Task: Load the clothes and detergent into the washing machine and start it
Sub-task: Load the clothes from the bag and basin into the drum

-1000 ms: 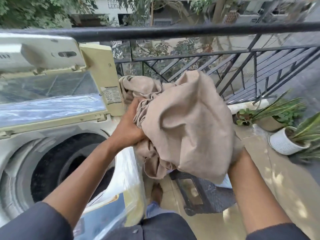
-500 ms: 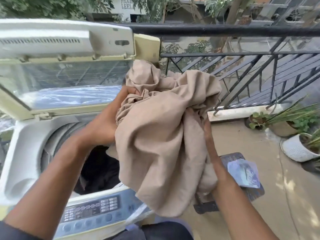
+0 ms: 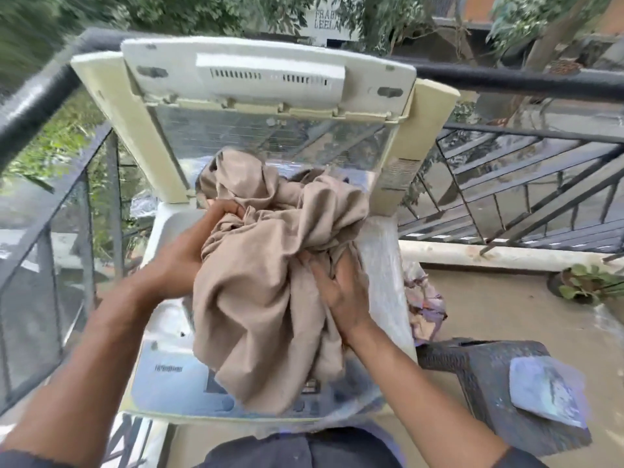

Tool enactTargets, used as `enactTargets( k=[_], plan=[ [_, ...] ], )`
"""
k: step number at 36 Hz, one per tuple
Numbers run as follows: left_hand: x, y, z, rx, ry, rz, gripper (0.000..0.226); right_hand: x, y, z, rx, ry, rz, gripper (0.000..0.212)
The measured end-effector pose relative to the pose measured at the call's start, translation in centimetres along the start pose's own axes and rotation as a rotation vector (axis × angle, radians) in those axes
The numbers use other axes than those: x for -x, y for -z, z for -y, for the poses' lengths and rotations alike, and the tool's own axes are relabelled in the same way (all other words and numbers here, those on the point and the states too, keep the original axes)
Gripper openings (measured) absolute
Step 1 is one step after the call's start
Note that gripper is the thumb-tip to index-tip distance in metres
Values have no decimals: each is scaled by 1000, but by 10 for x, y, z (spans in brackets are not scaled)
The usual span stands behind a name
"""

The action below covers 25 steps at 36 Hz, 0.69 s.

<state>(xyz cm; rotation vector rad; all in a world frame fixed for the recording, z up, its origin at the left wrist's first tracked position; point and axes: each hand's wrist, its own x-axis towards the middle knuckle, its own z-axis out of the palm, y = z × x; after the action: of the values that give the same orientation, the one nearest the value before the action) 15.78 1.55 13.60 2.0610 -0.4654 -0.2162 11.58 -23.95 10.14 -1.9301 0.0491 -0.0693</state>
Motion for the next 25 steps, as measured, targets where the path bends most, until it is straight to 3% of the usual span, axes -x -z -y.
enactTargets(
  k=[4, 9, 12, 16, 20, 25],
  plan=[
    [4, -14, 28, -39, 76, -16, 64, -7, -15, -14, 98, 54, -15, 82],
    [4, -35, 79, -117, 84, 16, 77, -16, -27, -57, 217, 85, 18, 78],
    [7, -49, 102, -195, 209, 106, 83, -21, -33, -92, 222, -127, 146, 75],
    [5, -64, 134, -297, 464, 379, 106, -28, -37, -122, 308, -443, 274, 64],
    [0, -71, 149, -304, 560, 454, 98, -30, -39, -140, 414, -492, 203, 76],
    [-5, -89, 164, -283, 546, 457, 73, -28, -52, -148, 512, -356, 309, 59]
  ],
)
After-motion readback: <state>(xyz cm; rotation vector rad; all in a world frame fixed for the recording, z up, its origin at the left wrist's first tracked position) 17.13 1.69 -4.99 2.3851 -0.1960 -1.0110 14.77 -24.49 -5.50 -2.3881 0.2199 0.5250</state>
